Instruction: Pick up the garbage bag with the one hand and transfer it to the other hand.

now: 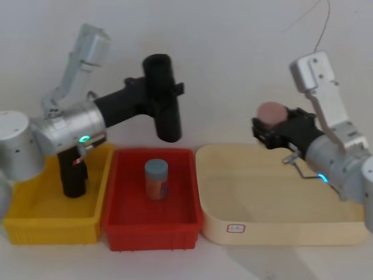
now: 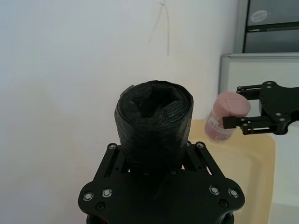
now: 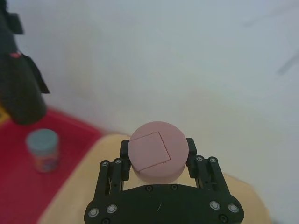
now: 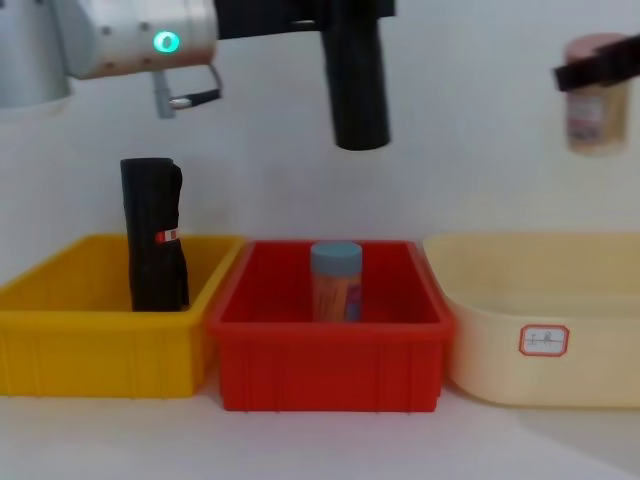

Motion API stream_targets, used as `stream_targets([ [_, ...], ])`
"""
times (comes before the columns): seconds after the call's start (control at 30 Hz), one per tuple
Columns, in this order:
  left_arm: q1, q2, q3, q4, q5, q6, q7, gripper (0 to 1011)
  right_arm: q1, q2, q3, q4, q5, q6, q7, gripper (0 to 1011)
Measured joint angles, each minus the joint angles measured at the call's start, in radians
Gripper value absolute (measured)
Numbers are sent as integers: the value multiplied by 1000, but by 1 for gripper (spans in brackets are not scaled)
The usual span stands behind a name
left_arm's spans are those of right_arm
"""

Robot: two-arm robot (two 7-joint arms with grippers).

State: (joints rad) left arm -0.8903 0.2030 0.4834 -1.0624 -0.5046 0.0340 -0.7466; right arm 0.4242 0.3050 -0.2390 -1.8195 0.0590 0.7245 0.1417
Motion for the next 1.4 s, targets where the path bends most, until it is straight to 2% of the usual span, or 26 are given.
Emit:
stream_targets([
  [0.07, -17, -16, 8, 32, -1, -8, -11, 411, -7, 6, 12, 0, -4, 1, -7, 661],
  [0.17, -61, -58, 27, 116, -4, -27, -35, 411, -25, 20, 45, 15, -14, 1, -24, 661],
  [0.2, -61, -58, 27, 116, -4, -27, -35, 411, -25, 20, 45, 15, -14, 1, -24, 661],
  [0.3, -94, -91, 40, 182, -9, -44, -54, 411, -36, 32, 76, 43, -20, -5, -35, 661],
  [0.57, -151, -152, 55, 306, -15, -73, -82, 411, -36, 38, 108, 116, -22, -16, -37, 661],
  [0.93, -214, -226, 66, 470, -14, -116, -109, 411, -18, 18, 116, 195, -3, -17, -3, 663],
  [1.17, -295, -300, 80, 666, -20, -185, -140, 411, -7, 0, 116, 231, 4, -11, 10, 661],
  [1.3, -326, -327, 87, 742, -26, -211, -151, 411, -3, -7, 116, 246, 6, -8, 12, 663],
  [1.4, -346, -344, 91, 789, -31, -228, -159, 411, 0, -13, 116, 255, 7, -7, 14, 730],
])
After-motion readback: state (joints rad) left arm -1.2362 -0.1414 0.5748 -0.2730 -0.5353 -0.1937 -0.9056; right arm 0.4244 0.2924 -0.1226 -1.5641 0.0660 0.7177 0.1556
